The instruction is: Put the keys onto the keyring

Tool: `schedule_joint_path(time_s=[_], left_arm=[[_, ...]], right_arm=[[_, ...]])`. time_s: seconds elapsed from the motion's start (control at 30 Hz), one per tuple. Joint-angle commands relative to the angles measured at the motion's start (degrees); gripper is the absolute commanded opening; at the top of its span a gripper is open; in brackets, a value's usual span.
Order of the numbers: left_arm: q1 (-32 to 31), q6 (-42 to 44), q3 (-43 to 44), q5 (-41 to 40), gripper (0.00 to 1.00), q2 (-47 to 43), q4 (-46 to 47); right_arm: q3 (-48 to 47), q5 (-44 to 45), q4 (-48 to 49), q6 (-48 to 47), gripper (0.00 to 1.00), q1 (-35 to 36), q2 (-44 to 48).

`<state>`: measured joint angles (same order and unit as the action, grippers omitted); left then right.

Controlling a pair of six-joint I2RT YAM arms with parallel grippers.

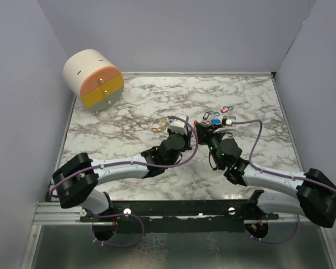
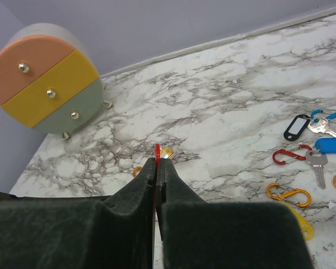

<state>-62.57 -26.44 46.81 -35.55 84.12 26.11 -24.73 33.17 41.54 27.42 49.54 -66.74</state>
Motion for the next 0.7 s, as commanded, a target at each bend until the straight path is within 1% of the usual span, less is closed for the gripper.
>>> schedule_joint_path(time_s=[0.0, 0.67], left_arm=[[0.3, -0.1, 0.2, 1.3, 0.0, 0.2, 1.4], [0.3, 0.0, 0.9, 2.3, 0.0, 1.3, 1.4]], right_arm=[[-0.3, 2.0, 0.4, 0.2, 0.01, 0.1, 0.2], [-0.2, 2.2, 0.4, -0.1, 0.01, 0.1, 0.6]])
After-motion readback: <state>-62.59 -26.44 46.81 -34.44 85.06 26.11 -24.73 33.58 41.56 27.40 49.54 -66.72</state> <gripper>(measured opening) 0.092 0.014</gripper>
